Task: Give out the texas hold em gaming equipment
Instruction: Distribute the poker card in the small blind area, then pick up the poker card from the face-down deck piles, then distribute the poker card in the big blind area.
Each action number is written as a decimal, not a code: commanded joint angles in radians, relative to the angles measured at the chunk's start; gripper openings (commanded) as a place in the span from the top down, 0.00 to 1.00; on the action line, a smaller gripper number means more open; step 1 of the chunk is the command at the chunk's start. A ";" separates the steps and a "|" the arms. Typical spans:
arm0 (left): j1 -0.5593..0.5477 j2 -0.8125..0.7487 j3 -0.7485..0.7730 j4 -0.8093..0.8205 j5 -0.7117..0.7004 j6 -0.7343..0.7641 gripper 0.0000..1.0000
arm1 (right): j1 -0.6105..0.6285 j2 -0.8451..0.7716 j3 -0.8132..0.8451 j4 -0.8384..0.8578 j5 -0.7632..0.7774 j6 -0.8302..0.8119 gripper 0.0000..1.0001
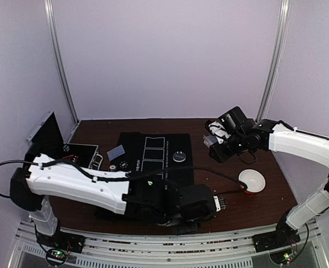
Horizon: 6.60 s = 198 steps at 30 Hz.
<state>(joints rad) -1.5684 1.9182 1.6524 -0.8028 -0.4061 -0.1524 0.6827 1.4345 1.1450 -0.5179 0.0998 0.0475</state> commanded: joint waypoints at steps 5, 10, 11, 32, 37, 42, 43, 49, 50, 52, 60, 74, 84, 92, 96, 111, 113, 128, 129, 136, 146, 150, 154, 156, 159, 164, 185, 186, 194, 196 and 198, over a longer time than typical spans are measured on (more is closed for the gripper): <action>0.221 -0.400 -0.102 0.152 0.323 -0.053 0.32 | 0.001 0.007 0.075 -0.007 0.000 -0.045 0.54; 0.600 -0.601 -0.254 0.250 0.566 -0.208 0.21 | 0.054 -0.016 0.062 0.066 0.005 -0.090 0.54; 0.666 -0.611 -0.277 0.254 0.601 -0.233 0.18 | 0.073 -0.018 0.058 0.083 0.009 -0.101 0.54; 0.947 -0.653 -0.690 0.661 1.036 -0.455 0.18 | 0.490 0.180 0.183 0.189 0.216 -0.395 0.52; 0.913 -0.661 -0.721 0.656 1.019 -0.439 0.15 | 0.521 0.237 0.233 0.208 0.224 -0.435 0.52; 0.913 -0.682 -0.765 0.729 1.079 -0.466 0.11 | 0.539 0.281 0.283 0.223 0.205 -0.466 0.52; 0.913 -0.686 -0.767 0.736 1.083 -0.468 0.11 | 0.541 0.290 0.294 0.219 0.204 -0.469 0.52; 0.908 -0.658 -0.759 0.658 1.034 -0.431 0.15 | 0.547 0.323 0.330 0.214 0.191 -0.478 0.52; 0.904 -0.650 -0.754 0.642 1.021 -0.422 0.18 | 0.548 0.325 0.335 0.214 0.192 -0.480 0.52; 0.899 -0.637 -0.744 0.624 1.016 -0.412 0.28 | 0.550 0.331 0.341 0.213 0.192 -0.480 0.52; 0.905 -0.696 -0.701 0.559 1.012 -0.356 0.52 | 0.550 0.313 0.315 0.217 0.206 -0.468 0.52; 0.917 -0.731 -0.686 0.516 1.016 -0.365 0.79 | 0.550 0.307 0.311 0.208 0.216 -0.460 0.52; 0.917 -0.761 -0.672 0.507 1.086 -0.373 1.00 | 0.548 0.304 0.304 0.206 0.228 -0.453 0.52; 0.937 -0.790 -0.644 0.462 1.038 -0.354 1.00 | 0.543 0.299 0.292 0.199 0.238 -0.438 0.52; 0.941 -0.795 -0.641 0.466 1.050 -0.355 1.00 | 0.539 0.291 0.284 0.199 0.239 -0.427 0.52; 1.060 -0.843 -0.599 0.427 0.911 -0.395 1.00 | 0.508 0.259 0.256 0.204 0.229 -0.394 0.52; 1.125 -0.843 -0.590 0.406 0.893 -0.387 1.00 | 0.504 0.257 0.255 0.196 0.231 -0.392 0.52; 1.442 -0.447 -0.712 0.847 0.832 -0.509 1.00 | 0.501 0.209 0.224 0.178 0.229 -0.385 0.52; 1.444 -0.427 -0.730 0.879 0.824 -0.516 1.00 | 0.501 0.205 0.219 0.180 0.229 -0.387 0.52; 1.447 -0.252 -0.774 1.014 0.823 -0.537 1.00 | 0.498 0.211 0.204 0.180 0.224 -0.395 0.52; 1.462 -0.185 -0.827 1.211 0.828 -0.621 1.00 | 0.493 0.214 0.194 0.174 0.206 -0.393 0.52; 1.464 -0.159 -0.833 1.266 0.825 -0.649 1.00 | 0.491 0.222 0.195 0.169 0.201 -0.390 0.52; 1.464 -0.128 -0.814 1.243 0.813 -0.645 1.00 | 0.490 0.227 0.196 0.162 0.196 -0.388 0.52; 1.464 -0.110 -0.815 1.234 0.823 -0.643 1.00 | 0.489 0.228 0.197 0.162 0.194 -0.389 0.52; 1.465 -0.112 -0.849 1.247 0.819 -0.660 1.00 | 0.488 0.232 0.201 0.164 0.192 -0.389 0.52; 1.464 -0.109 -0.852 1.208 0.817 -0.641 1.00 | 0.486 0.243 0.210 0.161 0.185 -0.393 0.52; 1.436 -0.350 -0.692 0.874 0.680 -0.449 0.48 | 0.485 0.247 0.236 0.127 0.190 -0.398 0.52; 1.409 -0.391 -0.690 0.853 0.687 -0.430 0.44 | 0.486 0.247 0.238 0.127 0.193 -0.399 0.52; 1.221 -0.643 -0.684 0.630 1.131 -0.314 0.14 | 0.490 0.243 0.244 0.144 0.198 -0.417 0.52; 1.188 -0.695 -0.723 0.618 1.220 -0.329 0.07 | 0.492 0.241 0.243 0.153 0.203 -0.421 0.52; 1.163 -0.742 -0.752 0.602 1.255 -0.345 0.02 | 0.495 0.239 0.245 0.162 0.207 -0.425 0.52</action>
<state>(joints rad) -0.3744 1.2430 0.9539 -0.1139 0.6434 -0.5110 1.1728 1.6730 1.3571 -0.3782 0.2794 -0.3672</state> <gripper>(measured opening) 0.949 0.483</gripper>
